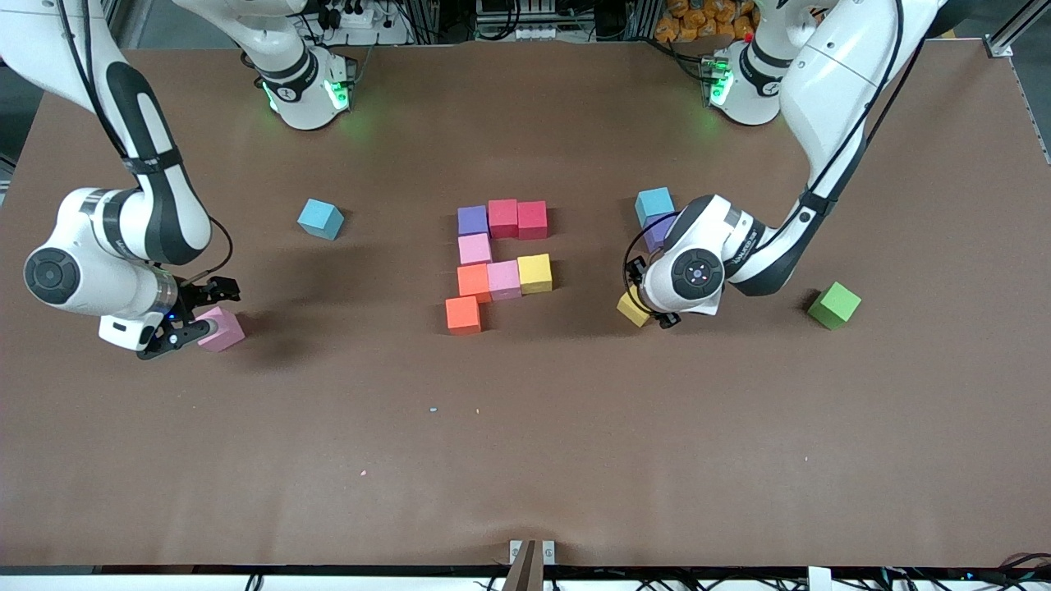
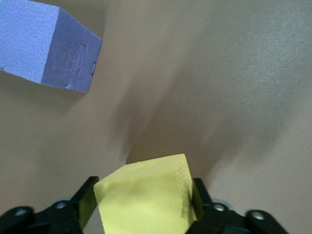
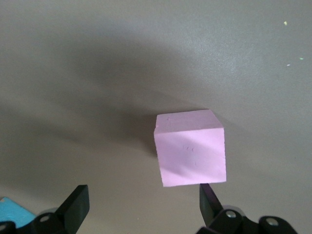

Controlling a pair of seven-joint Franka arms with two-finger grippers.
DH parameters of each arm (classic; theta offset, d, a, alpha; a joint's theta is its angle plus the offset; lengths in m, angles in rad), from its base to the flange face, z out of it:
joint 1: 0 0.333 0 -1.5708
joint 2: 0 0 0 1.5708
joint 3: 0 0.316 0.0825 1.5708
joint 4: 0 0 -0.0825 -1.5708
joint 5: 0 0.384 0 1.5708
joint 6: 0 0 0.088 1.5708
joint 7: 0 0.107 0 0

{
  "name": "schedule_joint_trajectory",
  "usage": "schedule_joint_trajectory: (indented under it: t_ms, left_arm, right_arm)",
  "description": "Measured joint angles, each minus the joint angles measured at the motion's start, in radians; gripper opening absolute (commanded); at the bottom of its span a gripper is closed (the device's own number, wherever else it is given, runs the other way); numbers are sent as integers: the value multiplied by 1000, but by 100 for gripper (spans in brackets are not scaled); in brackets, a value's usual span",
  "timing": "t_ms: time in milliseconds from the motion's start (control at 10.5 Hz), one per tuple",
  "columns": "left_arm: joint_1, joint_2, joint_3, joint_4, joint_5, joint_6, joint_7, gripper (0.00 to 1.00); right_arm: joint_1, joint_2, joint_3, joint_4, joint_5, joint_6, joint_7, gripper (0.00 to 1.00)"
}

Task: Arrange 11 blocks into digit 3
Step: 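Grasp the yellow cube with the left gripper while the right gripper reaches pink, then lift the yellow cube with the left gripper while the right gripper grasps pink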

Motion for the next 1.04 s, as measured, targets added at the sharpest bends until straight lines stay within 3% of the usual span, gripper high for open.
schedule_joint_trajectory:
  t_ms: [1044]
  left_arm:
    - [1, -32, -2, 15, 4, 0, 50, 0]
  right_arm:
    - [-29, 95, 0, 59, 0, 84, -211, 100]
